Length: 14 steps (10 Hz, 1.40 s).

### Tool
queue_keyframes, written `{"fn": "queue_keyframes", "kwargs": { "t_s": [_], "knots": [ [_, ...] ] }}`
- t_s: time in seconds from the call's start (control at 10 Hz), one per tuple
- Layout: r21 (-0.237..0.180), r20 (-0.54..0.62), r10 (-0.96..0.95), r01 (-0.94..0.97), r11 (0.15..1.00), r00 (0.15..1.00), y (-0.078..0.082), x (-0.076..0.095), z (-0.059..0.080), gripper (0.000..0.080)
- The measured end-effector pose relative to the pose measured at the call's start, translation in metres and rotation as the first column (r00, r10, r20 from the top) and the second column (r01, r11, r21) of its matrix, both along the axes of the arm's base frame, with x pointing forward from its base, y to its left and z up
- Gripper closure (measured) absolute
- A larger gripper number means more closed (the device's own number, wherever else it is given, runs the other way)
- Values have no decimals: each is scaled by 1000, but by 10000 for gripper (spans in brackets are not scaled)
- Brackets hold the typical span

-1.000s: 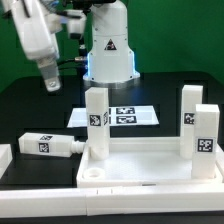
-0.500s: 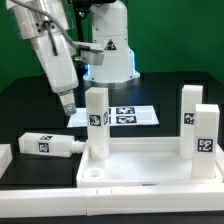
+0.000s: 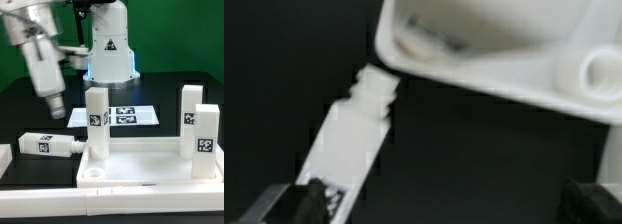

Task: Assemble desk

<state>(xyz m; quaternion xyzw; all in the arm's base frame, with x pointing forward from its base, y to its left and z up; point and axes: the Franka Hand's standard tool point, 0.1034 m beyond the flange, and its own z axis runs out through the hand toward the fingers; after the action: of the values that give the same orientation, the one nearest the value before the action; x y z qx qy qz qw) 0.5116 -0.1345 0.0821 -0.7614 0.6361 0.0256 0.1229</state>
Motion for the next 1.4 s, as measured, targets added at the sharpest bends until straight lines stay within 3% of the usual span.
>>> {"fn": "queue_keyframes", "kwargs": {
  "t_s": [0.2, 0.6, 0.9, 1.2, 1.4],
  "knots": [
    [-9, 11, -57, 57, 998, 998, -33, -13, -16, 150],
    [-10, 13, -65, 65, 998, 998, -30, -13, -19, 150],
    [50, -3, -229, 229, 972, 973, -32, -26, -49, 150],
    [29, -48, -246, 248, 968, 968, -15, -29, -72, 150],
    [24, -59, -248, 250, 968, 967, -15, -29, -73, 150]
  ]
}}
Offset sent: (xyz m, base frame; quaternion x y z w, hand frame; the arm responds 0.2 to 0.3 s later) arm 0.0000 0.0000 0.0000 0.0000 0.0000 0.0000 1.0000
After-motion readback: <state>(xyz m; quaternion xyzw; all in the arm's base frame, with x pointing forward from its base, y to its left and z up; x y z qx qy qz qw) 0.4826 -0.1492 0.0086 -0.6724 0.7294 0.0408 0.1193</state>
